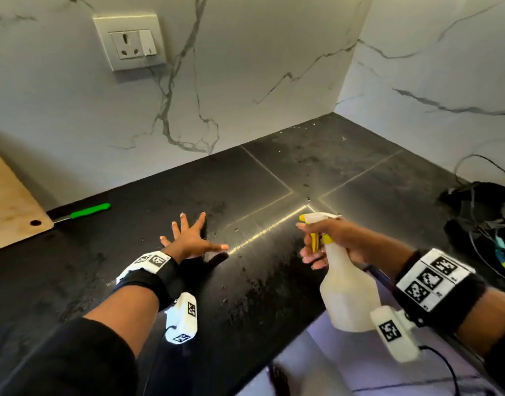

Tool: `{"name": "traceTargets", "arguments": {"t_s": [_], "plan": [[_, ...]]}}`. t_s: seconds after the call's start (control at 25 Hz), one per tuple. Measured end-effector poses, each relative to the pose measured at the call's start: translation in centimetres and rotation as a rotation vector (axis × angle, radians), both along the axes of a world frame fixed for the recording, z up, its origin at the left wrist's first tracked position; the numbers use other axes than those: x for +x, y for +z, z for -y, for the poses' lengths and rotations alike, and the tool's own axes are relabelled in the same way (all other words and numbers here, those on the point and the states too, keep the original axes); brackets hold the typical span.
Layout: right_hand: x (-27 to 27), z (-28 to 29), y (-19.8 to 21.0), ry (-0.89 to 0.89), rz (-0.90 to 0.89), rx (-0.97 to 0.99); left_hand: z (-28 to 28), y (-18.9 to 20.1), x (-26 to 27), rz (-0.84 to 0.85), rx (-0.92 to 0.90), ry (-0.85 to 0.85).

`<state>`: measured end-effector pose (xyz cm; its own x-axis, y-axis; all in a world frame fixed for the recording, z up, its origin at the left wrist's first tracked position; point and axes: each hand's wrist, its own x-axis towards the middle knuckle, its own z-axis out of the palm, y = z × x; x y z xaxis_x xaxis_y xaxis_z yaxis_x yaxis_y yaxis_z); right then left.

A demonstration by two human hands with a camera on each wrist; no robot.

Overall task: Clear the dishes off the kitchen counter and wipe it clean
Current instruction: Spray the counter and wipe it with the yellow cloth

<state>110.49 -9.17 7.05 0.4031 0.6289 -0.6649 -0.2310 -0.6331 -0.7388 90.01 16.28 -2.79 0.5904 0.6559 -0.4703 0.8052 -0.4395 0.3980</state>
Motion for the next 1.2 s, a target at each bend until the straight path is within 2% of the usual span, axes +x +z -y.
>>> {"name": "traceTargets", "arguments": {"t_s": [0.08,0.2,0.32,0.52,0.6,0.76,0.88,1.0,1.2], "plan": [[2.6,-4.9,0.6,0.12,0.01,-0.038,-0.3,-0.4,0.8,-0.067,-0.029,0.021],[6.7,-12.9,1.8,0.177,0.047,-0.071,-0.8,-0.7,1.9,-0.145,-0.068,0.042],[9.6,-19.8,2.7,0.287,0.045,-0.021,-1.1,-0.9,2.3,-0.159,-0.091,0.063],[11.0,-25.6,1.4,0.268,0.041,0.032,-1.1,-1.1,2.6,-0.162,-0.125,0.076],[10.4,-26.0,0.7,0.343,0.001,0.027,-1.2,-1.0,2.6,-0.142,-0.124,0.087],[6.8,-23.7,-0.4,0.373,-0.079,-0.032,0.2,-1.1,1.8,-0.021,-0.041,0.146],[1.9,-21.1,-1.4,0.504,-0.217,-0.063,2.9,-1.7,-1.4,0.019,0.08,0.231],[-5.3,-18.5,-2.2,0.626,-0.296,-0.096,5.8,-2.1,-9.3,-0.001,0.126,0.398],[-19.3,-14.7,-3.6,0.673,-0.407,-0.105,11.5,-1.1,-26.8,-0.026,0.118,0.655]]}}
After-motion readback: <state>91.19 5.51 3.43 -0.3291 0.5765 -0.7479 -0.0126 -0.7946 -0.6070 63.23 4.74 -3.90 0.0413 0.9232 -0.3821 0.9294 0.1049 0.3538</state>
